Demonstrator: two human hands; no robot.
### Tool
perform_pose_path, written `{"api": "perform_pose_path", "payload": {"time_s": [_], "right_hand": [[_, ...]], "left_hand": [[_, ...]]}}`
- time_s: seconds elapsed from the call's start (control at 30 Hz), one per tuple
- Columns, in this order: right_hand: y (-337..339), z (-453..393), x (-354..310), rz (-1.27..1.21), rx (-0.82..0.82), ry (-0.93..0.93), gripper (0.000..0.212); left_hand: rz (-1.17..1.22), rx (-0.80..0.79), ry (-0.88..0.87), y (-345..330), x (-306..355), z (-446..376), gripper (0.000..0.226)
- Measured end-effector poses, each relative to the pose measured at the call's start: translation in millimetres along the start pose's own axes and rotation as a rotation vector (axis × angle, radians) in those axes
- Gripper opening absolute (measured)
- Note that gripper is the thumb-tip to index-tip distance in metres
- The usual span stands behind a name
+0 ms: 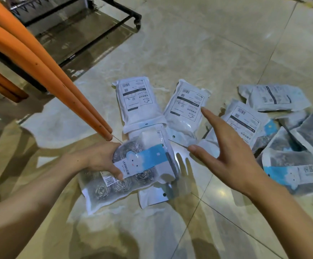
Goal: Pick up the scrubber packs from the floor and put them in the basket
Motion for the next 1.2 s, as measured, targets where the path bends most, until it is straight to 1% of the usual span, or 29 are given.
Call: {"api": "perform_pose_path", "payload": {"time_s": [0.1, 0.2, 0.27, 0.33, 0.43, 0.5, 0.6, 0.7, 0.8, 0.83, 0.9, 0.97, 1.0, 1.1, 1.17, 1.2], "right_hand": [[-12.2, -8.1, 8.1, 0.057, -0.032, 0.096, 0.078], [-26.5, -15.1, 17.3, 0.132, -0.067, 0.205, 0.078], [-41.3, -19.1, 24.1, 0.204, -0.109, 0.281, 0.084], [-59.9, -23.3, 31.3, 0.281, -0.171, 0.357, 0.092], [-92.0, -29.5, 41.2, 0.430, -0.305, 0.466, 0.107], [-114.6, -29.6, 48.8, 0.548, -0.398, 0.540, 0.117], [-139.1, -25.1, 51.2, 0.615, -0.429, 0.688, 0.115], [-152.9, -28.9, 42.6, 0.598, -0.412, 0.807, 0.099], [-167.0, -27.4, 34.0, 0.632, -0.501, 0.858, 0.095], [-172.6, -22.1, 31.8, 0.627, -0.515, 0.865, 0.090], [-181.0, -12.3, 27.0, 0.593, -0.485, 0.881, 0.072], [-185.8, -8.0, 21.9, 0.565, -0.407, 0.901, 0.053], [-187.2, -7.1, 19.8, 0.548, -0.360, 0.908, 0.048], [-181.4, -8.3, 9.3, 0.415, -0.204, 0.895, 0.040], [-169.0, -10.9, 2.2, 0.285, -0.125, 0.822, 0.036], [-161.2, -13.8, 0.7, 0.206, -0.081, 0.758, 0.035]], "left_hand": [[0.194, 0.025, 0.028, -5.2, -10.1, 19.9, 0.059], [0.411, 0.102, 0.035, -1.5, -10.5, 47.8, 0.052], [0.553, 0.169, 0.073, 3.7, -11.7, 67.6, 0.047], [0.694, 0.271, 0.096, 10.8, -7.6, 86.1, 0.044], [0.950, 0.464, 0.106, 20.0, 4.5, 107.2, 0.048], [1.098, 0.535, 0.100, 22.8, 12.5, 115.5, 0.050], [1.183, 0.599, 0.069, 27.5, 20.5, 121.5, 0.054], [1.201, 0.640, 0.060, 30.6, 25.3, 125.2, 0.048], [1.191, 0.655, 0.063, 30.7, 27.4, 125.8, 0.044], [1.187, 0.655, 0.064, 30.9, 27.6, 125.9, 0.045], [1.180, 0.658, 0.070, 31.6, 28.1, 127.1, 0.047], [1.175, 0.659, 0.068, 32.4, 27.0, 127.5, 0.049], [1.170, 0.659, 0.062, 32.6, 25.9, 127.6, 0.053], [1.179, 0.652, 0.044, 39.1, 24.3, 131.7, 0.071], [1.190, 0.657, 0.026, 47.7, 24.9, 137.3, 0.082], [1.205, 0.658, 0.012, 53.2, 25.6, 140.8, 0.083]]}}
Point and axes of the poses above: each hand's wrist, its own z-axis away from the middle knuckle, its own y-axis out of the back of the hand, x = y × z, the point moved 5 cm from there along -z, towards the middle knuckle, and after that the axes turned 3 degrees about x, right-handed, at the moved point
